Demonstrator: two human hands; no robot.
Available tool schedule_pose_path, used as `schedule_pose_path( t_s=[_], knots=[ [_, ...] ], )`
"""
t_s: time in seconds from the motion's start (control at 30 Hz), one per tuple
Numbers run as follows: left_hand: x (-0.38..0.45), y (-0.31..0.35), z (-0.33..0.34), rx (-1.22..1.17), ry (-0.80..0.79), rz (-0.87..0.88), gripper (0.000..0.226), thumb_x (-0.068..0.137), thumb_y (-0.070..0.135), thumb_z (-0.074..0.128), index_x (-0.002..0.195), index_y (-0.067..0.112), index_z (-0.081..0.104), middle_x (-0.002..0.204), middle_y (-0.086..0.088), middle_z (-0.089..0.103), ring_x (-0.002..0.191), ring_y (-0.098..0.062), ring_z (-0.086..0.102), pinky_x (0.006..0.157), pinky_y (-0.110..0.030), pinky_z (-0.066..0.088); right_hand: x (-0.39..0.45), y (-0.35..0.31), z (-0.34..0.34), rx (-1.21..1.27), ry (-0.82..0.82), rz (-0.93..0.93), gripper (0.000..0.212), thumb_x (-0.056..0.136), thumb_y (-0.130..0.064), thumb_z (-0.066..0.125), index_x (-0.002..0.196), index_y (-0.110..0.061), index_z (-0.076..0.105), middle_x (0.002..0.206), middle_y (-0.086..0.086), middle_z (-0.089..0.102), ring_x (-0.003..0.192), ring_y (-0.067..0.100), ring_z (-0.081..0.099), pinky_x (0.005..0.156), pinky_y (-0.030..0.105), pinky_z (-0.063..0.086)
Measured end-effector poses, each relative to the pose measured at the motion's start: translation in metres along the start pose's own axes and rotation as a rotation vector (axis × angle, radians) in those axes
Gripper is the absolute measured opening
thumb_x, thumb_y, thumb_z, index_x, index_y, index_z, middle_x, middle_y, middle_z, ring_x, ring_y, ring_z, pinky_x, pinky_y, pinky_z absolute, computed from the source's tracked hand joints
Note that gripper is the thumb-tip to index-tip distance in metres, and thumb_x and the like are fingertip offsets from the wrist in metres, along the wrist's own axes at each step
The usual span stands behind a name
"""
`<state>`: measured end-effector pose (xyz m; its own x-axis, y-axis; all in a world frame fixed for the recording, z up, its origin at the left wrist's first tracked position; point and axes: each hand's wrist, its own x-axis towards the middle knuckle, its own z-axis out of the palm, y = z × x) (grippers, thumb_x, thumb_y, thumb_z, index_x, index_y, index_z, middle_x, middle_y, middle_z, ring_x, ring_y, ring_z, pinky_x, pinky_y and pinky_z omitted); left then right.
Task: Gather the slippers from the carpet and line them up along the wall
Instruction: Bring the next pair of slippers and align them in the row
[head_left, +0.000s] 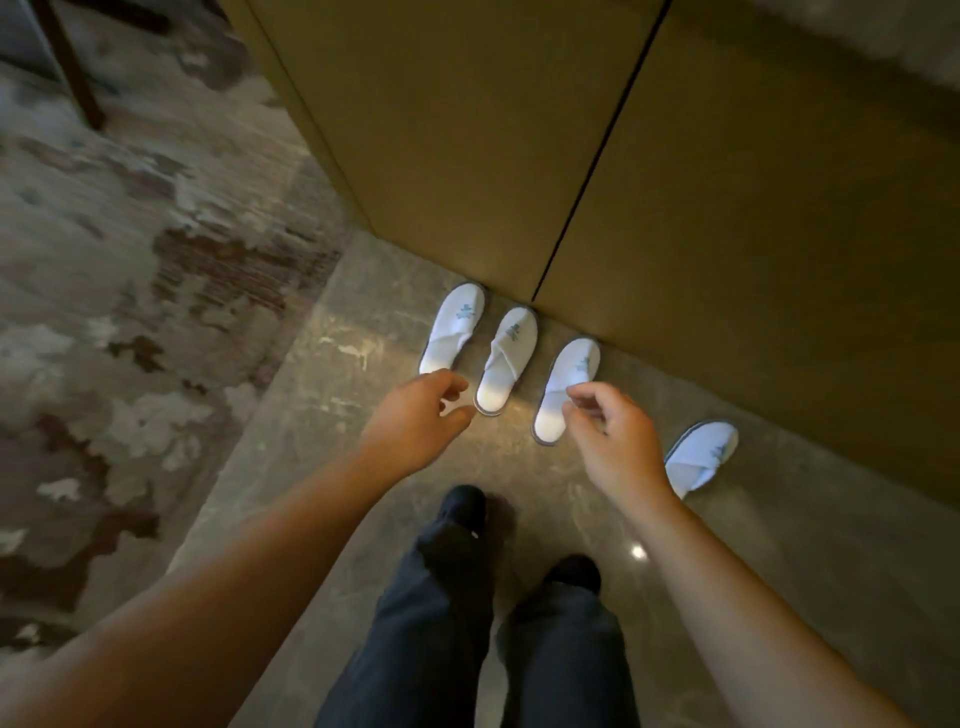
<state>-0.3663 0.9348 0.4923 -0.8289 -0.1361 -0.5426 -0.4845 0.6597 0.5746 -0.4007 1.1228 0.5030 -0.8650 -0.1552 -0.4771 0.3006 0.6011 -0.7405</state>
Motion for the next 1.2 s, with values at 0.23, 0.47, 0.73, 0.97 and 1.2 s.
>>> schedule_pose_path(
  t_s=[0.23, 0.47, 0.73, 0.97, 1.2],
  knots=[
    [-0.105, 0.029, -0.070, -0.061, 0.147, -0.072, 0.035, 0.085, 0.029, 0.053, 0.117, 0.016, 0.050, 0.119, -0.003, 0.058, 0.104, -0.018, 0.054, 0.084, -0.026, 0.040, -0.071, -0.075, -0.016, -0.003, -0.139, -0.125, 0.020, 0.086, -0.017, 0.052, 0.105, -0.014, 0.059, 0.099, 0.000, 0.060, 0.094, 0.013, 0.054, 0.075, 0.021, 0.040],
    [-0.191, -0.004, -0.084, -0.291, 0.450, -0.248, 0.037, 0.086, 0.026, 0.052, 0.121, 0.014, 0.049, 0.119, -0.006, 0.057, 0.102, -0.015, 0.053, 0.085, -0.026, 0.044, -0.094, -0.100, 0.008, -0.153, -0.363, -0.306, 0.018, 0.087, -0.019, 0.052, 0.104, -0.016, 0.059, 0.096, -0.002, 0.059, 0.093, 0.012, 0.054, 0.068, 0.017, 0.039],
    [-0.273, -0.092, -0.088, -0.710, 0.692, -0.543, 0.030, 0.086, 0.016, 0.052, 0.116, 0.010, 0.051, 0.113, -0.009, 0.058, 0.095, -0.015, 0.054, 0.084, -0.029, 0.046, -0.101, -0.219, 0.151, -0.233, -0.653, -0.651, 0.017, 0.087, -0.020, 0.052, 0.102, -0.018, 0.060, 0.088, -0.007, 0.059, 0.080, 0.004, 0.054, 0.059, 0.000, 0.038],
    [-0.288, -0.222, -0.161, -0.810, 0.867, -0.666, 0.031, 0.086, 0.017, 0.052, 0.116, 0.009, 0.052, 0.111, -0.008, 0.059, 0.096, -0.014, 0.053, 0.078, -0.022, 0.044, -0.113, -0.301, 0.308, -0.322, -0.800, -0.698, 0.018, 0.087, -0.021, 0.051, 0.102, -0.017, 0.060, 0.082, -0.011, 0.056, 0.076, -0.002, 0.052, 0.064, 0.013, 0.040],
    [-0.278, -0.345, -0.330, -0.733, 0.936, -0.609, 0.029, 0.085, 0.028, 0.054, 0.112, 0.018, 0.055, 0.090, 0.012, 0.055, 0.081, -0.001, 0.052, 0.063, -0.013, 0.040, -0.097, -0.377, 0.407, -0.388, -0.772, -0.618, 0.018, 0.088, -0.021, 0.050, 0.104, -0.020, 0.058, 0.084, -0.023, 0.052, 0.081, -0.007, 0.049, 0.063, 0.010, 0.036]
  ],
)
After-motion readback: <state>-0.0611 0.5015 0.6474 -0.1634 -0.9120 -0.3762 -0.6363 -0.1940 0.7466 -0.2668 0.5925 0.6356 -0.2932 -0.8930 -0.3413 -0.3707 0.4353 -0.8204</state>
